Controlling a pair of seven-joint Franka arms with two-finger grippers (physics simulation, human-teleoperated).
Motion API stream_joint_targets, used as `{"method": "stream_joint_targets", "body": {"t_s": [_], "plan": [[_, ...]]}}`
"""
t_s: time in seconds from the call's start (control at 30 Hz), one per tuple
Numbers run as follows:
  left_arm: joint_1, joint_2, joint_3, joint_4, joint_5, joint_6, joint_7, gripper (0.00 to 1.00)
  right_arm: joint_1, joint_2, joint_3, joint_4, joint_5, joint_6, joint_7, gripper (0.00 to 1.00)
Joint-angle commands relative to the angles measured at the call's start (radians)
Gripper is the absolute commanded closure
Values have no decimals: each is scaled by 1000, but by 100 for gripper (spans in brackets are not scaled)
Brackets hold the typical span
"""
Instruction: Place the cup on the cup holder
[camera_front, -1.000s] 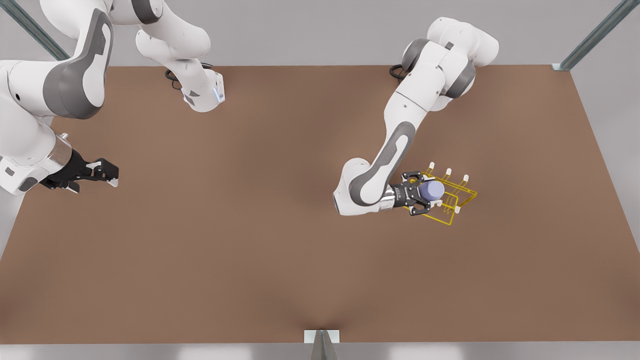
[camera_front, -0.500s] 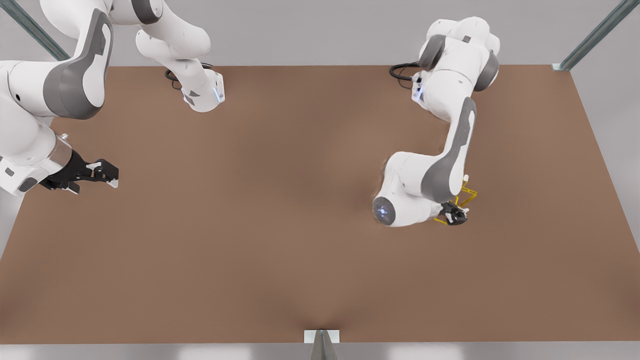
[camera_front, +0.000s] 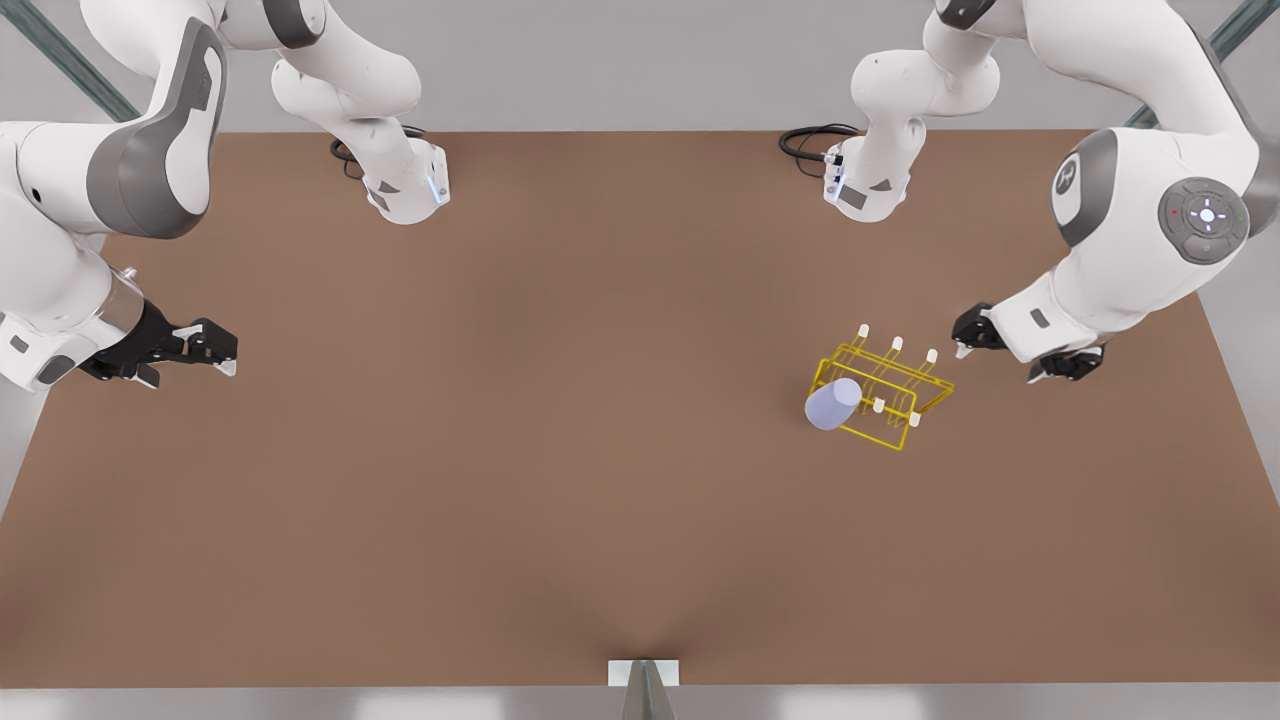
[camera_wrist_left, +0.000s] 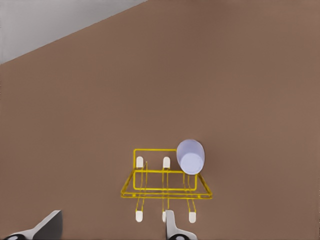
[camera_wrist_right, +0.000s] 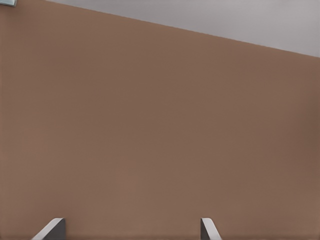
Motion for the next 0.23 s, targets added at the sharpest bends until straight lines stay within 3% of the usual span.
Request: {"method": "stream_joint_targets", "body": {"t_s": [0.0,0.2], "plan": [[3,0,-3,-2,-10,72,-565,0,0,-1,0,0,1,0,0,0],[3,11,-3,-2,-10,69,-562,0,1,-1,0,0,1,0,0,0]]}}
